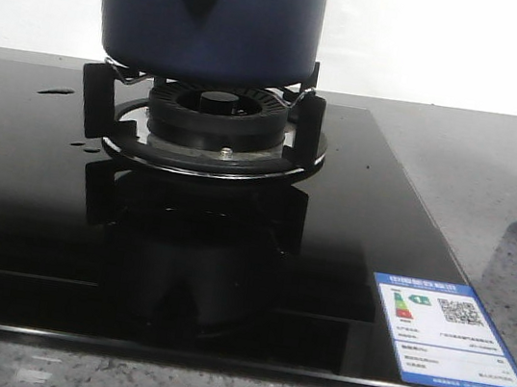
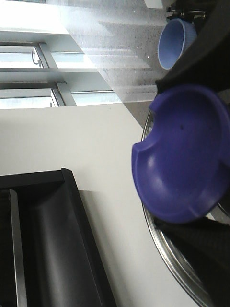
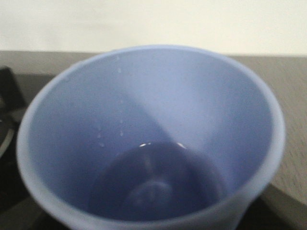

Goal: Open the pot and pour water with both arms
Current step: 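Lift the cup with the right gripper and carry it over the saucepan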

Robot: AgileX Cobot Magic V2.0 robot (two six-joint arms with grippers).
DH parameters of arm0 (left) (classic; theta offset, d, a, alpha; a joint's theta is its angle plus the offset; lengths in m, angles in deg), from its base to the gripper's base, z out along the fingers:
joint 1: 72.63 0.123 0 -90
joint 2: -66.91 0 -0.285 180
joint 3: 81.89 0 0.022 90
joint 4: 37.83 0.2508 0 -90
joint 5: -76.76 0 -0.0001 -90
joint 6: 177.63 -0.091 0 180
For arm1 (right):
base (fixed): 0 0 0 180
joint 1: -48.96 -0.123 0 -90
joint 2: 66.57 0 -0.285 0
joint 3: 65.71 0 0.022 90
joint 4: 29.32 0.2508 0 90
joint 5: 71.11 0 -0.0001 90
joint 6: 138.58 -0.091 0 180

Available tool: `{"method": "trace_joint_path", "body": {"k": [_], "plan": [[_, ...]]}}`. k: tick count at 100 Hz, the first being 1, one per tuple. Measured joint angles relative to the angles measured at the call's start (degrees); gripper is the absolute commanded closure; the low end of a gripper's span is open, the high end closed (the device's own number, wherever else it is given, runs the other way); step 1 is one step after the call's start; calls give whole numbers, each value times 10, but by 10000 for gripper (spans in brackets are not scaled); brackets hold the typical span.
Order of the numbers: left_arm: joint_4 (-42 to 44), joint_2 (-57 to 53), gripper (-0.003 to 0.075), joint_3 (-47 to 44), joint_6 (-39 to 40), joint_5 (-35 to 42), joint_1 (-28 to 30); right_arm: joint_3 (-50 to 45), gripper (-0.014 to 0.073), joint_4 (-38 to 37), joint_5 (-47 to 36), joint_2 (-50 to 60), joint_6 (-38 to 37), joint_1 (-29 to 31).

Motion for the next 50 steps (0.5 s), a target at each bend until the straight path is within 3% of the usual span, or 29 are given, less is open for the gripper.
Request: {"method": "trace_joint_path", "body": {"k": [30, 50], "plan": [[0, 0, 438, 0, 0, 0, 0, 188, 388, -92, 212, 51, -1, -14], [0, 0, 438, 0, 0, 0, 0, 301, 388, -137, 274, 33, -1, -64]]}}
